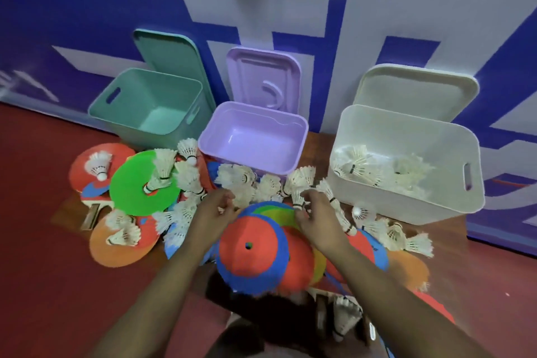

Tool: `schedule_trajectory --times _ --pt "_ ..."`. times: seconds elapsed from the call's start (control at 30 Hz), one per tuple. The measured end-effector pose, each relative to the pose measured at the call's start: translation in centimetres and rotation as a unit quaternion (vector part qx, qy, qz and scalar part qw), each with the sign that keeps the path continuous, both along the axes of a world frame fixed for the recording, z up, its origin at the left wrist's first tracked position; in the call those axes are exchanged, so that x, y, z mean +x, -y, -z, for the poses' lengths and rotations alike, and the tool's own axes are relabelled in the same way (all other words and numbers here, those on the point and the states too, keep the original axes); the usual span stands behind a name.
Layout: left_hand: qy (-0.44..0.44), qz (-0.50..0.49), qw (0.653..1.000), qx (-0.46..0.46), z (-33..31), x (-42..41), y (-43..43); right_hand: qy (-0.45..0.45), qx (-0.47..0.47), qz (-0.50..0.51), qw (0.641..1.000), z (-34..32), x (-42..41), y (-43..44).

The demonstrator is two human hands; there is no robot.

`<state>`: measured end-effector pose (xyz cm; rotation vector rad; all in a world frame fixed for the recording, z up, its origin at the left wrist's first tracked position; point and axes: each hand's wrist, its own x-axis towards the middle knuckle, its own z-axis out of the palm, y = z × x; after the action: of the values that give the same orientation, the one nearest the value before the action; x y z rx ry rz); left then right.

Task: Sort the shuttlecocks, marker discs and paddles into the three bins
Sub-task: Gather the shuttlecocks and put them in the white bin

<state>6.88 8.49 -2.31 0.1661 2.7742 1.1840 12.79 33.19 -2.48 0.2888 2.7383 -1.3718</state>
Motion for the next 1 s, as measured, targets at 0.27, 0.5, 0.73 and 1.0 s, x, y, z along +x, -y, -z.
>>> schedule_trajectory --times 0.27,0.5,0.73,1.0 --pt "-0.104 0.092 0.975 -0.171 1.7 -6.3 2.5 0.086 0.093 -0.025 0.992 1.5 -6.5 6.2" --pt "-0.076 0.212 0.879 -0.420 2.8 -11.2 1.3 0.157 0.130 -0.031 0.978 4.1 -10.5 9.2" --pt "-0.080 0.302 0.851 -0.422 4.3 -12.9 1.5 0.237 0.121 0.012 0.964 5.8 -12.8 9.5" --pt "-0.090 0.310 0.879 -0.351 5.0 -12.7 1.1 0.268 0.108 0.033 0.957 5.6 -13.1 9.4"
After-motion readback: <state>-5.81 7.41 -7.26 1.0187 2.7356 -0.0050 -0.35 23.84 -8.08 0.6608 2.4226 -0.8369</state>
